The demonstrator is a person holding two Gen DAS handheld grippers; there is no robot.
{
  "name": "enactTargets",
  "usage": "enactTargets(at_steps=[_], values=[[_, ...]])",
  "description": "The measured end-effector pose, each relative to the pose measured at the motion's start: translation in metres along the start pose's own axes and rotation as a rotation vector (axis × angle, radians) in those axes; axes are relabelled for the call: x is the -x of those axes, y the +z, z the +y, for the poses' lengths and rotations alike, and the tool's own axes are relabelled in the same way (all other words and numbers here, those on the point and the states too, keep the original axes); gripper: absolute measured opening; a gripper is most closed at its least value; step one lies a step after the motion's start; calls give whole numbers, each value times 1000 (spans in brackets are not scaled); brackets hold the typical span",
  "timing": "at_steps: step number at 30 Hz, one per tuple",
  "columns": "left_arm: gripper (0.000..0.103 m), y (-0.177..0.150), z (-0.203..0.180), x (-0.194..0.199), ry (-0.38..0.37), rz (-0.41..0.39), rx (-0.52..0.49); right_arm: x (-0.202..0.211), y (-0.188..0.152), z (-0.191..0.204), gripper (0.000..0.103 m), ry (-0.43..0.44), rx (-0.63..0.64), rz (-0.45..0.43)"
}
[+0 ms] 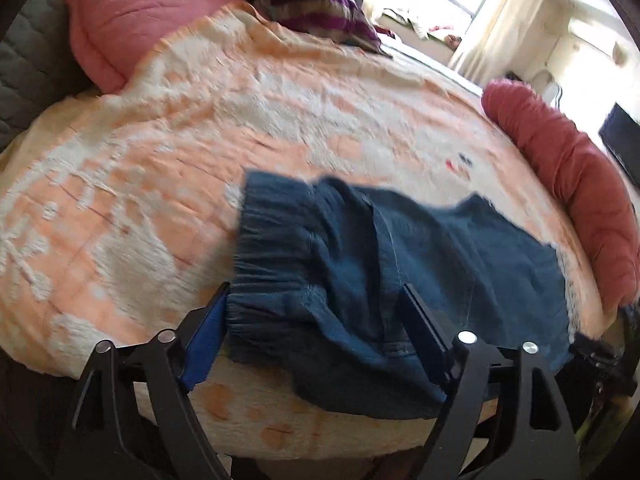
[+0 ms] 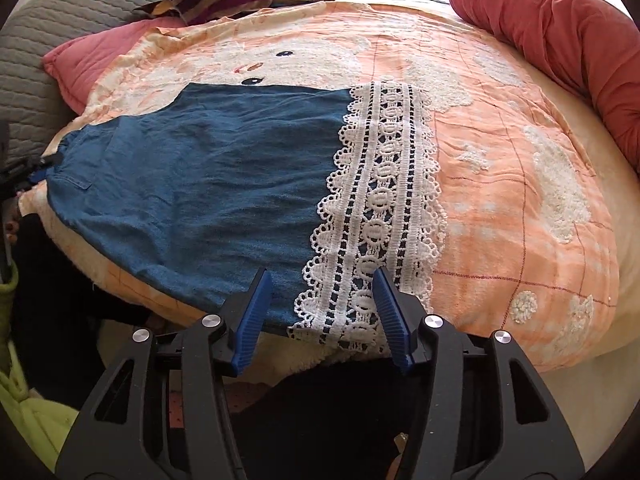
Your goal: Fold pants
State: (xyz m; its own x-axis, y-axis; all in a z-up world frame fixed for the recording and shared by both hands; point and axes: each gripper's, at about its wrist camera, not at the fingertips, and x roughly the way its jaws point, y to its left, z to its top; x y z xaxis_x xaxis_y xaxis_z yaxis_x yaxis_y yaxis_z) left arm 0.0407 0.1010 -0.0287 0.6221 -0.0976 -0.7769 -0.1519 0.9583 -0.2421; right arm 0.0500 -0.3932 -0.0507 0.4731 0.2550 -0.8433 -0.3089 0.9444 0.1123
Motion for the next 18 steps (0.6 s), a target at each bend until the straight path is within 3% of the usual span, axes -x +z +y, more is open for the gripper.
enactTargets(at_steps=[1, 4, 7, 12, 15, 18], values=[[45, -1, -4, -1, 52, -16, -39, 0, 0, 1, 46, 1, -3, -1], [42, 4, 4, 8, 68, -40, -56, 0, 0, 0, 46, 2, -3, 0], [42, 7, 12, 10, 108, -42, -67, 0, 0, 0, 46, 4, -2, 3], [49, 3, 22, -4, 71, 1, -23, -3, 1, -2, 46, 7, -2, 9], [63, 7, 28, 7, 54, -34, 25, -2, 0, -2, 48, 13, -4, 7], [65, 13, 20, 31, 59, -113, 12, 0, 1, -2, 50, 27, -2, -1]])
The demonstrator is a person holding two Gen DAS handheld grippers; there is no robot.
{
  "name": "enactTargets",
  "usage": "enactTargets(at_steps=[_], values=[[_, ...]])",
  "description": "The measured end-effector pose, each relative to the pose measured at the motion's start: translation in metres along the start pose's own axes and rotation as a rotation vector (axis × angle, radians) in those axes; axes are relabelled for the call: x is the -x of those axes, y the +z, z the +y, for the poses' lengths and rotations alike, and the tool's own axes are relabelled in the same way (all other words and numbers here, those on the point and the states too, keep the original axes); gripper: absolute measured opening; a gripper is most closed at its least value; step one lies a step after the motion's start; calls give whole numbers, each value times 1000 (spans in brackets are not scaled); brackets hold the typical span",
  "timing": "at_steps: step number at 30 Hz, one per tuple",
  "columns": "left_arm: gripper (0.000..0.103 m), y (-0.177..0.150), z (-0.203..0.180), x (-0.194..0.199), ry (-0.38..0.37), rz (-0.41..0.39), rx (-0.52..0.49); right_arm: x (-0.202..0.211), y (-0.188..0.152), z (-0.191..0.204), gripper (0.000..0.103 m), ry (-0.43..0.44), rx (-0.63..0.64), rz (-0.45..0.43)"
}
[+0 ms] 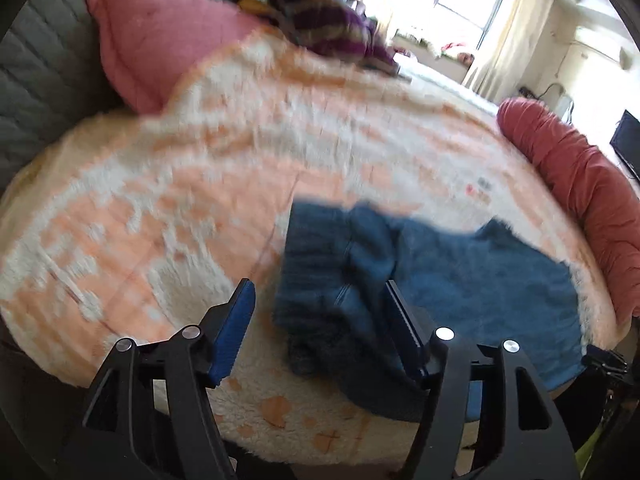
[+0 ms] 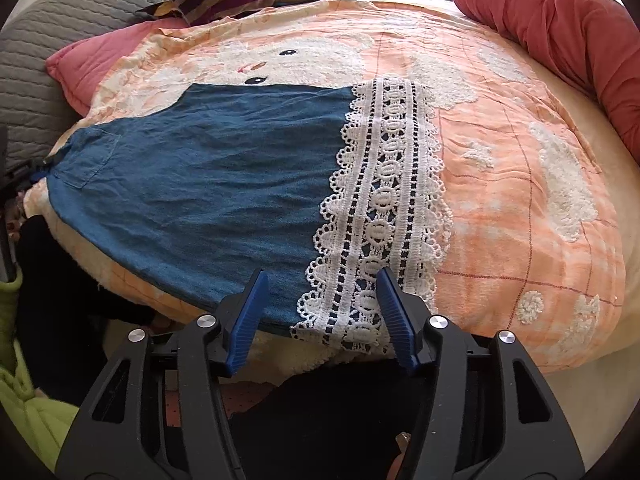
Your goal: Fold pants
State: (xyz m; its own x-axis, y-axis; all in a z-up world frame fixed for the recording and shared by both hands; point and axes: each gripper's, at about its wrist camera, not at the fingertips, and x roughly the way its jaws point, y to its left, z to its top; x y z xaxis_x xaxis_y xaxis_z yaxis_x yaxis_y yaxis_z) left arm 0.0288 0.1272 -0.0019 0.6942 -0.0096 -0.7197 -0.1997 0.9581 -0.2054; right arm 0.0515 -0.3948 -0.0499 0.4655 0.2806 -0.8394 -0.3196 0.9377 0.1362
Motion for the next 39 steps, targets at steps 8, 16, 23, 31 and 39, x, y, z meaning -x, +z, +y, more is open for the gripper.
enactTargets(at_steps=[8, 16, 23, 31, 39], values=[[79, 40, -66, 9, -144, -68, -115, 36, 42, -10, 52, 4, 7, -169], [80, 51, -158, -69, -310, 71, -226, -2, 107, -64, 52, 104, -196, -156], [79, 56, -187, -135, -306, 176, -246, -47, 126, -99, 52, 127, -315, -89], [77, 48, -185, -180, -338, 268, -233, -84, 120, -99, 39, 162, -295, -19], [9, 38, -200, -174, -376, 257, -319, -64, 117, -76, 14, 110, -158, -108]])
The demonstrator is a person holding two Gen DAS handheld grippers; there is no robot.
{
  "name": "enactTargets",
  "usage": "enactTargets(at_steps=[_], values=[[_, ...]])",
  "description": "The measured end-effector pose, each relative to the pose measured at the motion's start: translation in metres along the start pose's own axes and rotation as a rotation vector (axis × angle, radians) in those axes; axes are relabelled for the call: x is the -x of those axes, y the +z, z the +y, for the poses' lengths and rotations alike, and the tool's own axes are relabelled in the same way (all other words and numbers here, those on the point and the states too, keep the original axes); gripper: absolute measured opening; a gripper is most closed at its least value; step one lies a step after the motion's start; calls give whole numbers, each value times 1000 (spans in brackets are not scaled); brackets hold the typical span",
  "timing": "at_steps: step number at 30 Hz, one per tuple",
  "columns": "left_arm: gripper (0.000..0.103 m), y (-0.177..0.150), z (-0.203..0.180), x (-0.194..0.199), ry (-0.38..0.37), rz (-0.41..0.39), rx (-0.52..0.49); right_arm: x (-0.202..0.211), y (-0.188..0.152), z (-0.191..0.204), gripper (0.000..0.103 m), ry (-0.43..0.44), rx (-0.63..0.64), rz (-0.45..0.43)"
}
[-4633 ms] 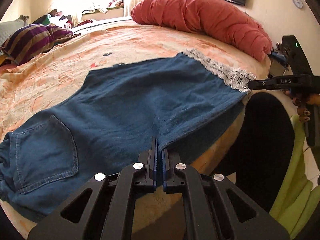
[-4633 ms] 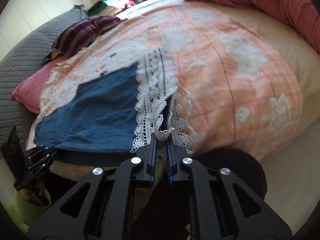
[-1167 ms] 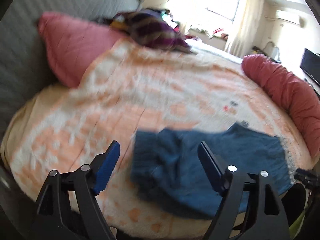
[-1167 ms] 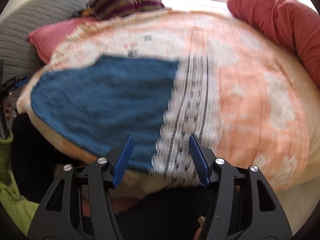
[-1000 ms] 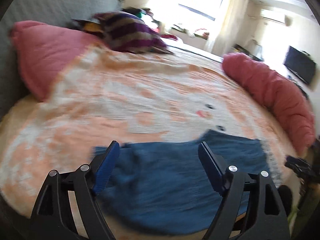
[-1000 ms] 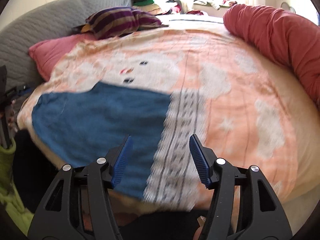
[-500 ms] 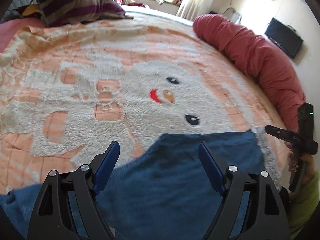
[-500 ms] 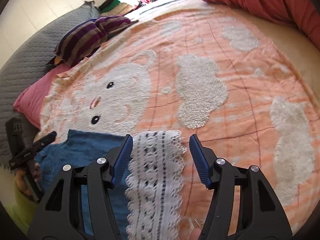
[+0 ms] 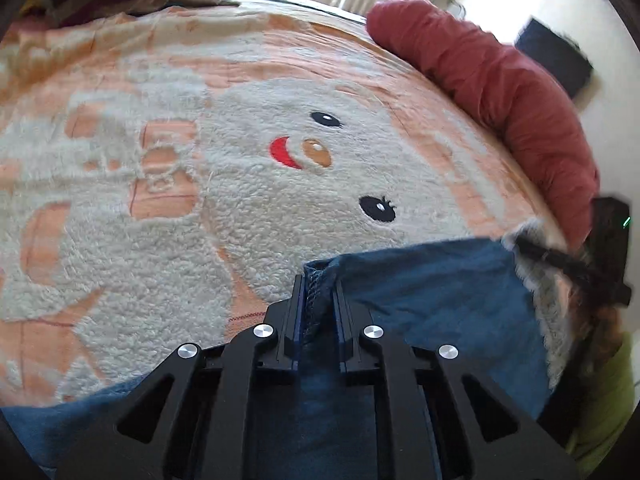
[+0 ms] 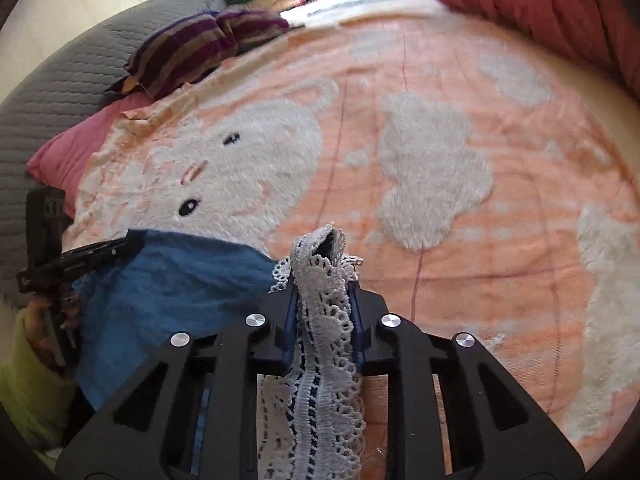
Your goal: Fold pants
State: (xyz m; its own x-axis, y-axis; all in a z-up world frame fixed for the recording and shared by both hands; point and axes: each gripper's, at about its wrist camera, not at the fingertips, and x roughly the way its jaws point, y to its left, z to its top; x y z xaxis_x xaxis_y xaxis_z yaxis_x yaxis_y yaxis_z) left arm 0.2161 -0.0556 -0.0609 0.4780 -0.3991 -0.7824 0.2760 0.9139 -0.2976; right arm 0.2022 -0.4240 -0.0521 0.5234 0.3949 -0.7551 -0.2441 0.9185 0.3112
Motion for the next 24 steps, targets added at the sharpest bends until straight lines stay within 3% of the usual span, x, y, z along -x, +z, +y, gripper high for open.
enactTargets(at_steps=[3, 8, 13, 17, 19, 23, 24], values=[[7, 4, -12, 10, 47, -46, -59, 13, 11, 13, 13, -47, 64, -61], [6, 29, -20, 16, 92, -93, -78, 12, 38, 21, 13, -123, 150, -85], [6, 38, -19, -3, 151, -84, -85, -22, 52, 7, 14, -154, 152, -12], [7, 30, -12, -22, 161, -46, -75, -45, 43, -5, 18, -172, 127, 49], [12, 28, -8, -28, 160, -38, -62, -49, 40, -6, 21, -185, 125, 55], [19, 28, 2, -26, 127, -48, -21, -43, 38, -7, 38, -245, 127, 11], [28, 27, 3, -24, 131, -57, -10, -40, 38, -7, 38, -253, 120, 0]])
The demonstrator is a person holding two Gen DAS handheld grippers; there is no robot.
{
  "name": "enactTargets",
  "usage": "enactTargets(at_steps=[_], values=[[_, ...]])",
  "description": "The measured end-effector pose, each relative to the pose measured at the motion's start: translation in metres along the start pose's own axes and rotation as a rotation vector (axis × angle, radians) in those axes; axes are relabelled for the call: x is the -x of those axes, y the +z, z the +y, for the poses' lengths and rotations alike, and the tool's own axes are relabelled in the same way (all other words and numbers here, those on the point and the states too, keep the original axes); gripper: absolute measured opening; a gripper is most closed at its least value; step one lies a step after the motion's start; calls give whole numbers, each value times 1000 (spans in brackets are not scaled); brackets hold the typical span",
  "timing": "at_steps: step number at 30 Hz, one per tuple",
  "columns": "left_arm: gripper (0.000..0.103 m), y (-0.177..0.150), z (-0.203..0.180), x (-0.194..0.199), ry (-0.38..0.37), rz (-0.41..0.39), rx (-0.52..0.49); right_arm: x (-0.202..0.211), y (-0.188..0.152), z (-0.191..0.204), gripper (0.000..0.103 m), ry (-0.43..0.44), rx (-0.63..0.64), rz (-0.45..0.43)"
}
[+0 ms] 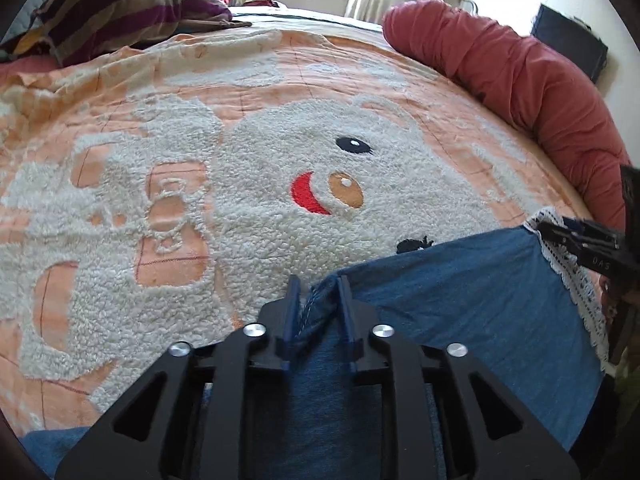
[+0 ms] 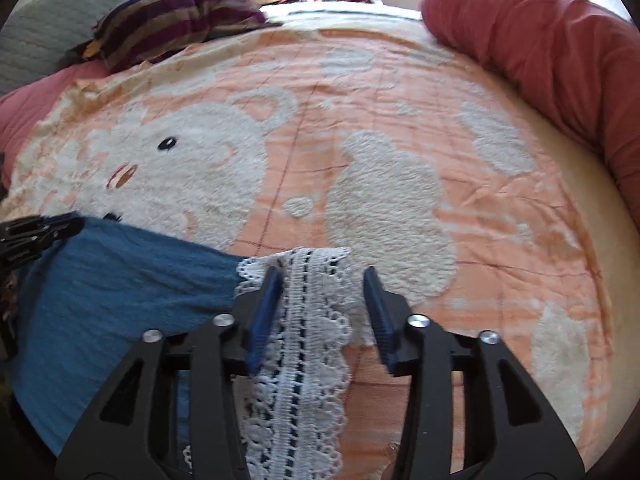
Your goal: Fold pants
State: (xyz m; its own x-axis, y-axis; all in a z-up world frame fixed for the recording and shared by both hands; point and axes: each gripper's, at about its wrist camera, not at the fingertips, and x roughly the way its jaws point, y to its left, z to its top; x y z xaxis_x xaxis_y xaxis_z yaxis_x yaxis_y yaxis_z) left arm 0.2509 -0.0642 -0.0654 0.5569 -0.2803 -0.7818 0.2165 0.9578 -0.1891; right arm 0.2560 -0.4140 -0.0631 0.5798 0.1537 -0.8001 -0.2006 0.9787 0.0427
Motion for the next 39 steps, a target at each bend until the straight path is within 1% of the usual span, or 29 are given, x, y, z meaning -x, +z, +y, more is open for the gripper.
enactTargets(at_steps=[1, 2, 3, 5, 7, 8, 10, 12, 14, 16, 18, 19, 21, 23, 24, 25, 28, 32, 36, 37, 38, 39], values=[[47, -1, 2, 6, 12, -12, 11, 9, -3, -2, 38, -15, -8, -34], [55, -3, 2, 13, 8, -30, 15, 21, -6, -2, 40, -25, -8, -80], [60, -4, 3, 21, 4, -50, 17, 36, -11, -3, 41, -46, -10, -124], [60, -10, 2, 40, 18, -82, 9, 62, -19, -4, 44, -81, -7, -192], [66, -15, -1, 56, 32, -95, -12, 89, -31, 2, 46, -76, 6, -249], [68, -17, -3, 63, 39, -105, -22, 96, -35, 7, 48, -70, 17, -261], [80, -26, -5, 82, 56, -131, -34, 112, -51, 21, 52, -40, 46, -269], [83, -37, -6, 99, 60, -147, -44, 119, -63, 33, 54, -17, 74, -236], [86, -52, -6, 115, 87, -158, -54, 120, -75, 48, 54, -2, 116, -177], [87, -65, -2, 127, 118, -164, -50, 121, -82, 57, 54, 17, 128, -140], [87, -79, 3, 133, 126, -150, -30, 122, -88, 65, 58, 55, 129, -111], [87, -88, 5, 133, 135, -129, -23, 122, -93, 70, 59, 69, 130, -94], [87, -100, 7, 128, 183, -82, -43, 119, -101, 77, 59, 50, 140, -54], [87, -114, 16, 119, 263, -18, -47, 109, -107, 74, 59, 20, 117, 16], [87, -117, 20, 117, 270, -2, -38, 103, -111, 70, 59, 0, 100, 54], [87, -124, 28, 115, 256, 11, -19, 96, -117, 63, 59, -33, 81, 93], [87, -127, 35, 119, 233, -3, 0, 97, -121, 55, 59, 1, 32, 92], [87, -129, 35, 119, 231, -8, 3, 95, -122, 60, 59, -24, 49, 101], [87, -129, 34, 123, 212, -15, 14, 96, -123, 57, 59, -12, 30, 96], [93, -129, 33, 124, 208, -17, 16, 97, -123, 55, 59, -8, 22, 91], [95, -129, 33, 127, 190, -24, 27, 98, -122, 54, 60, -3, 16, 83], [97, -130, 32, 131, 176, -29, 36, 101, -122, 54, 64, 3, 10, 72]])
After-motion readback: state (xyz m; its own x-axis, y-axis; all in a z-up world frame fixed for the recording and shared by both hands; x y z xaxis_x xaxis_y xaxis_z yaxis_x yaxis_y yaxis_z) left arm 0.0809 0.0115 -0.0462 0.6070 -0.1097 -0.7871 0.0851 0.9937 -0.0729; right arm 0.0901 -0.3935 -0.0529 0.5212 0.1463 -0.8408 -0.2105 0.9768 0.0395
